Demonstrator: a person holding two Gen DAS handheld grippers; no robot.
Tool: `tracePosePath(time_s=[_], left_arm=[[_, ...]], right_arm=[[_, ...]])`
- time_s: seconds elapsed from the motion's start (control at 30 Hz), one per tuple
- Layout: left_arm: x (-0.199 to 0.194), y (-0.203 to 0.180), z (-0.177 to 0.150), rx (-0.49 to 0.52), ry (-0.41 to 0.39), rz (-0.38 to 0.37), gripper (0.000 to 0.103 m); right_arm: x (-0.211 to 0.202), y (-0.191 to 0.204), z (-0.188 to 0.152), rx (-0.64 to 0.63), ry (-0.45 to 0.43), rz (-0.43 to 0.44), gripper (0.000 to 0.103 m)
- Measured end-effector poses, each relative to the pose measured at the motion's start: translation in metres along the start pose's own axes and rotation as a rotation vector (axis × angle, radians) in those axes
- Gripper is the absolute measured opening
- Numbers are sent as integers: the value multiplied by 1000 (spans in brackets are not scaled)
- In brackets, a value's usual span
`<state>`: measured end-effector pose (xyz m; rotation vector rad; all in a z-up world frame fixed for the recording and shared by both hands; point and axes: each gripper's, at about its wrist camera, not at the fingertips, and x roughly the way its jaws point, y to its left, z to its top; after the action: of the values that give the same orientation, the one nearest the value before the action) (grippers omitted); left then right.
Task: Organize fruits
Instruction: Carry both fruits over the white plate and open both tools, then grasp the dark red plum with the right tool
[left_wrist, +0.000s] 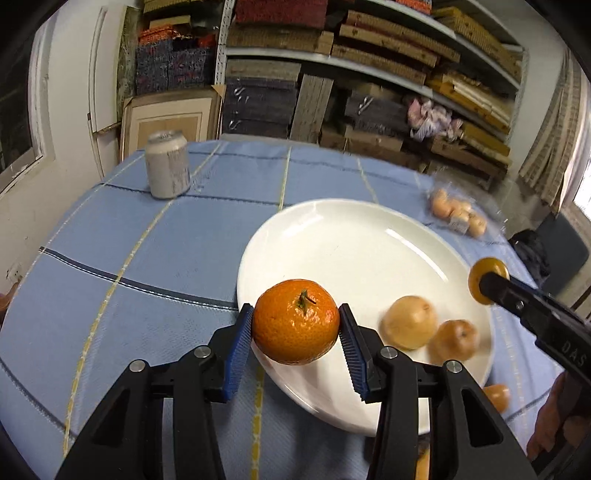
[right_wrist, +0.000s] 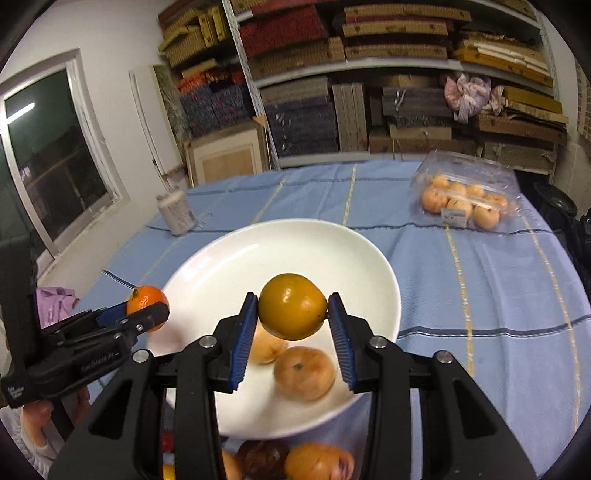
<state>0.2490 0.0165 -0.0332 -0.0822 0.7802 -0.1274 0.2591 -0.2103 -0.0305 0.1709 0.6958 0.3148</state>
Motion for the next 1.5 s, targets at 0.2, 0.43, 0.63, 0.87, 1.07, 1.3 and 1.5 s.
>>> tracePosePath(time_s=[0.2,0.43,0.63,0.87,1.07,1.3,1.5], left_arm=[[8,-2,-3,28,15,-22,47],[1,-14,-6,86,-45,-1,65],[-32,-6,-6,56,-142,9,82],[-61,20,-29,-12,-154,54,87],[-85,33,-68,-30,-142,86,88],[-103,55,-101,-113,-98,63,94],[-105,52,-104,-100,-95,71,94]], right_arm=[[25,-10,-8,-7,52,-22,39],[11,-14,-7,0,3,-18,49],[-45,-13,-2,48,-161,13,70],[-82,-4,-51,22,-185,4,76],[-120,12,-93,-14,-231,46,79],[-142,55,-136,-161,-239,63,92],[-124,87,-148,-317,-185,17,92]])
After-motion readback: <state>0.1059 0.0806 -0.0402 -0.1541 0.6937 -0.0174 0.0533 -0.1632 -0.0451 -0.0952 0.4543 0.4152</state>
